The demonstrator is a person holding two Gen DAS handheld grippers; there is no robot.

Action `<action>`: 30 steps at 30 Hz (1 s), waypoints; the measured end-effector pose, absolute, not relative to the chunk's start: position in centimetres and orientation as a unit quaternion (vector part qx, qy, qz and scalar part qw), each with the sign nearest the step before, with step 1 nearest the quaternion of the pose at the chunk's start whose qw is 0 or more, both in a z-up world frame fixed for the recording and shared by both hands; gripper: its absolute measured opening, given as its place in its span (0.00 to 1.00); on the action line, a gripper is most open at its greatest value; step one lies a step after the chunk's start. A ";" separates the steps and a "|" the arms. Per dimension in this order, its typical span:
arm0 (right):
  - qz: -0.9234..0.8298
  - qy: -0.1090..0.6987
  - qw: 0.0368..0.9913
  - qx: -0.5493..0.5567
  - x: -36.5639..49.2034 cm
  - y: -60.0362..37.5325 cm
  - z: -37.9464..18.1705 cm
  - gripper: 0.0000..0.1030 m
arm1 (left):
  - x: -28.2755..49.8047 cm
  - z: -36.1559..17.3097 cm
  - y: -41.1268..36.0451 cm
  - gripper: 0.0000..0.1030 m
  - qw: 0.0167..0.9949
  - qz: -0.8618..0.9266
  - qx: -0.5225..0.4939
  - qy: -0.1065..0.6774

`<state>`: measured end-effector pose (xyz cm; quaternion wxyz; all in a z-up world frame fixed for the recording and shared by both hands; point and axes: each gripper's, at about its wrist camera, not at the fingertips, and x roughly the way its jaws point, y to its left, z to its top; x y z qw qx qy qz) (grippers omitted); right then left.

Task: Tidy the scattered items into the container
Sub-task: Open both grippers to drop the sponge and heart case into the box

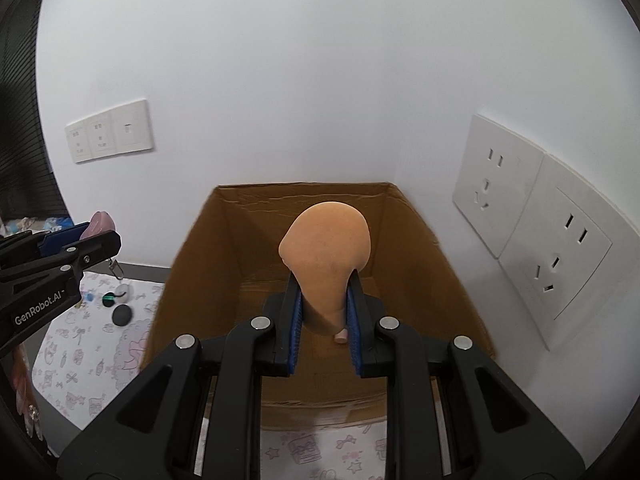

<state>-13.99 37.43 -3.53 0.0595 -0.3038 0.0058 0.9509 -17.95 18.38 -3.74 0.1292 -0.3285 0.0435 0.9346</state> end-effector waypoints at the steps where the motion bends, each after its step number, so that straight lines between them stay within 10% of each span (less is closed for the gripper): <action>1: 0.950 0.007 0.061 -0.305 -14.2 37.7 -3.7 0.19 | -18.2 -3.8 18.8 0.33 0.132 0.934 -0.330 0.045; 14: 0.940 0.023 0.079 -0.332 -17.2 40.2 -6.0 0.22 | -21.9 -6.0 22.7 0.34 0.174 0.911 -0.369 0.060; 18: 0.937 0.035 0.081 -0.338 -18.2 40.5 -6.7 0.64 | -22.9 -7.4 23.8 0.72 0.156 0.903 -0.389 0.092; 22: 0.930 0.049 0.085 -0.354 -18.9 40.9 -7.6 0.79 | -23.3 -8.2 24.3 0.77 0.137 0.904 -0.391 0.103; 30: 0.929 0.061 0.084 -0.356 -18.8 41.5 -8.2 0.80 | -24.0 -8.9 24.0 0.79 0.134 0.898 -0.409 0.088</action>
